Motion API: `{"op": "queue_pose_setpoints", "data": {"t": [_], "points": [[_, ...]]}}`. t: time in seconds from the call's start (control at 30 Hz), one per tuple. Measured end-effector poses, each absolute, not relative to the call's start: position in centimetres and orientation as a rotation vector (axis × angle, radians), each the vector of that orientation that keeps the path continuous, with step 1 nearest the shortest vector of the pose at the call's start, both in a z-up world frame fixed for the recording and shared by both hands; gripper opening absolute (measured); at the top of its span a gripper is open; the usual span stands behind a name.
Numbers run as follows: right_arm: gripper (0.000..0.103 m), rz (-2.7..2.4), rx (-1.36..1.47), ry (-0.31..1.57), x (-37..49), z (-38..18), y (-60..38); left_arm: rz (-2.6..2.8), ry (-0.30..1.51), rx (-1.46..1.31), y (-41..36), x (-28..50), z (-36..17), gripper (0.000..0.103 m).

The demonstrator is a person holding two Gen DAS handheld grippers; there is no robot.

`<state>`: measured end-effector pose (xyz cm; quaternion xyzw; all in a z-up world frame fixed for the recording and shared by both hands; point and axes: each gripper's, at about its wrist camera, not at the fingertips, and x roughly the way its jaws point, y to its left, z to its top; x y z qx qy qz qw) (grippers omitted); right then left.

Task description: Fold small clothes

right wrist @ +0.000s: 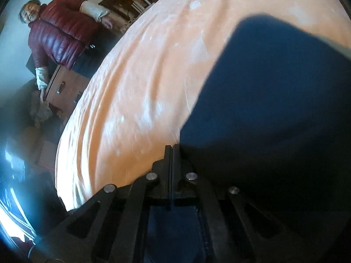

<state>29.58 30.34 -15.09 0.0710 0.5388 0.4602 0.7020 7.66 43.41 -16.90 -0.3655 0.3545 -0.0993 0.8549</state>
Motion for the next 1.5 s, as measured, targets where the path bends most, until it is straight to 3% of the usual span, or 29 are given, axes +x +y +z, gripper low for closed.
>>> {"op": "queue_pose_setpoints", "data": {"t": [0.23, 0.3, 0.37, 0.43, 0.47, 0.5, 0.6, 0.73, 0.9, 1.0, 1.1, 1.23, 1.3, 1.5], "points": [[0.02, 1.127, 0.132, 1.088, 24.2, -11.0, 27.3, -0.216, 0.734, -0.771, 43.9, 7.1, -17.3, 0.055], [0.022, 1.126, 0.05, 1.142, 23.1, -13.1, 29.3, -0.215, 0.733, -0.767, 43.9, 7.1, -17.4, 0.055], [0.018, 1.108, 0.107, 1.179, 24.0, -14.7, 30.4, -0.199, 0.75, -0.765, 43.9, 7.2, -17.5, 0.05], [0.016, 1.078, 0.172, 1.212, 24.8, -14.5, 30.3, -0.201, 0.749, -0.767, 44.0, 7.2, -17.4, 0.053], [0.019, 1.052, 0.171, 1.205, 24.5, -13.7, 29.8, -0.199, 0.752, -0.762, 43.9, 7.1, -17.4, 0.053], [0.029, 1.044, 0.169, 1.187, 24.2, -13.0, 28.9, -0.197, 0.756, -0.758, 43.9, 7.1, -17.4, 0.054], [0.04, 1.005, 0.189, 1.101, 21.9, -9.9, 23.9, -0.196, 0.757, -0.759, 43.9, 7.1, -17.4, 0.054], [0.067, 0.829, 0.205, 1.002, 17.2, -7.7, 13.6, -0.198, 0.757, -0.759, 43.6, 7.3, -17.1, 0.056], [0.069, 0.389, 0.269, 0.946, 11.1, -8.6, -4.1, -0.209, 0.759, -0.751, 43.4, 7.5, -16.9, 0.06], [0.081, 0.051, 0.282, 0.89, 8.2, -9.4, -13.8, -0.205, 0.765, -0.742, 43.3, 7.8, -16.9, 0.061], [0.087, -0.16, 0.247, 0.857, 7.4, -10.5, -18.9, -0.206, 0.766, -0.732, 43.0, 8.0, -16.7, 0.063], [0.103, -0.291, 0.203, 0.968, 9.6, -13.7, -21.4, -0.208, 0.765, -0.734, 43.0, 7.9, -16.8, 0.063], [0.103, -0.287, 0.215, 1.088, 10.9, -16.1, -21.6, -0.207, 0.766, -0.733, 43.0, 7.9, -16.8, 0.063], [0.103, -0.283, 0.166, 1.096, 11.0, -16.3, -22.3, -0.206, 0.766, -0.732, 43.0, 7.9, -16.9, 0.063]]}}
